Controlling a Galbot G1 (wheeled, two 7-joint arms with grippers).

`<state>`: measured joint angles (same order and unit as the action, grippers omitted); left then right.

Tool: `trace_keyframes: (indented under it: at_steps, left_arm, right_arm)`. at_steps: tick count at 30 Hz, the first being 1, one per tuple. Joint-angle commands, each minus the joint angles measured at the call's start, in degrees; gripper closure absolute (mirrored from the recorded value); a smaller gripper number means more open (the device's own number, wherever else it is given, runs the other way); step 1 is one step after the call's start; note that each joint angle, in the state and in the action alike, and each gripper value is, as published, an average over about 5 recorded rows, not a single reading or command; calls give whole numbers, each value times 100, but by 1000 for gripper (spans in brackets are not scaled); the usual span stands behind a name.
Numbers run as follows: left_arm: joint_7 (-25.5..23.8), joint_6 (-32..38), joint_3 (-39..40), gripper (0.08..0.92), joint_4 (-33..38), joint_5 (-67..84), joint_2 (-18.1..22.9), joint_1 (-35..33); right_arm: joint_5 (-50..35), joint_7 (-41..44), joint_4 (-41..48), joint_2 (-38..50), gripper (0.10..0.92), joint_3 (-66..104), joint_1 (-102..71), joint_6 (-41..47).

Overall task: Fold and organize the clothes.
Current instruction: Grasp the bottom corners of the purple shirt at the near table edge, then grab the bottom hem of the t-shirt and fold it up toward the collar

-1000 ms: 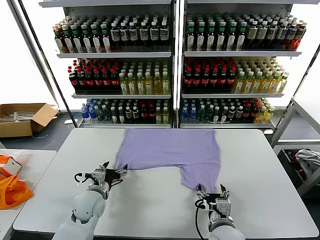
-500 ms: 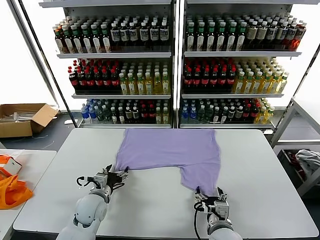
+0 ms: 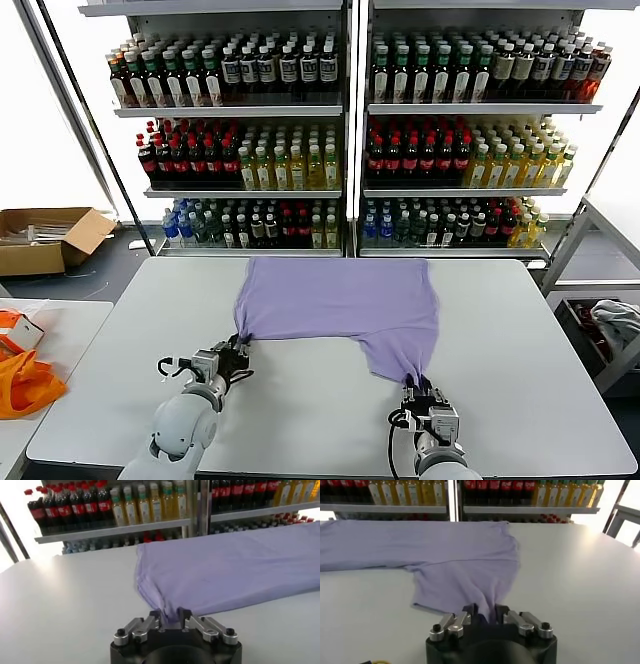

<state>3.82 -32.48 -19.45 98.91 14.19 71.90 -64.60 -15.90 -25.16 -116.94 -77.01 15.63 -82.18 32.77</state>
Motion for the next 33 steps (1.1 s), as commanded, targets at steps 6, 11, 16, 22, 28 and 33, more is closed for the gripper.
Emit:
trace_keyframes:
  at_steps: [6, 11, 16, 22, 28, 33]
  left_arm:
    - [-23, 146, -49, 907, 254, -170, 31, -178]
    - [-28, 308, -149, 913, 801, -398, 97, -451]
    - [18, 462, -278, 913, 1413, -335, 125, -710]
    - [211, 535, -429, 916, 1460, -38, 129, -455]
    - [268, 675, -325, 915, 865, 172, 62, 122]
    - [395, 751, -189, 915, -54, 622, 42, 927]
  right_arm:
    - [165, 184, -416, -26, 916, 37, -179, -237]
    - [234, 324, -762, -77, 917, 87, -459, -680]
    - [351, 441, -1122, -83, 917, 194, -590, -1074]
    - [476, 569, -945, -79, 917, 385, -223, -1509]
    - [464, 605, -328, 8, 917, 405, 834, -1669]
    - [229, 658, 527, 141, 917, 383, 1682, -1718]
